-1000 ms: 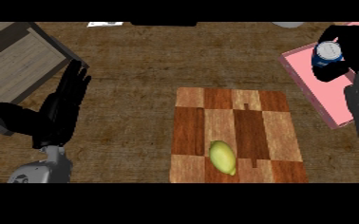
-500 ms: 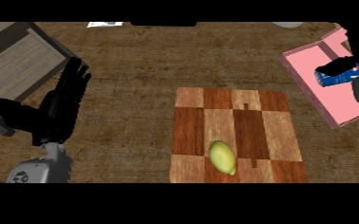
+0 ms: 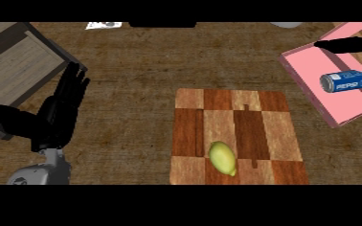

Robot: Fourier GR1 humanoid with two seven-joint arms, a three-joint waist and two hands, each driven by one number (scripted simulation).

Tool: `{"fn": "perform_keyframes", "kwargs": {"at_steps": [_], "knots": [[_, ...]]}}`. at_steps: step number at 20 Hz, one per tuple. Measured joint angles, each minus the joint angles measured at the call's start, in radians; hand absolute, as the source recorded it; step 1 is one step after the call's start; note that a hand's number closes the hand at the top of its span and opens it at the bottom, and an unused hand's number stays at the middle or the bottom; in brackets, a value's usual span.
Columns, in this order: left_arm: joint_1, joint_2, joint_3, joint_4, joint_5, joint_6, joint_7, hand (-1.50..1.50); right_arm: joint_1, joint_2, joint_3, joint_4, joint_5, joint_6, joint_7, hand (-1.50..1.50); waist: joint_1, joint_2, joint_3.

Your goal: Pick the can from the cutting board and place it in the cardboard box

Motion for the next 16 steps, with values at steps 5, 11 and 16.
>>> {"fn": "perform_keyframes", "kwargs": {"at_steps": [5, 11, 16], "knots": [[0.012, 0.005, 0.007, -0.009, 0.000, 0.000, -0.005, 0.00, -0.012, -0.001, -0.142, 0.016, -0.198, 0.090, -0.015, -1.50, -0.008, -0.003, 0.000], [0.014, 0.020, 0.022, -0.013, 0.017, -0.018, 0.000, 0.00, 0.029, -0.070, -0.255, 0.042, -0.368, 0.191, -0.063, -1.50, -0.009, -0.001, -0.001], [0.015, 0.012, 0.015, -0.023, 0.009, -0.008, 0.009, 0.00, 0.073, -0.118, -0.285, 0.074, -0.451, 0.199, -0.112, -1.50, -0.007, -0.001, -0.001]]}}
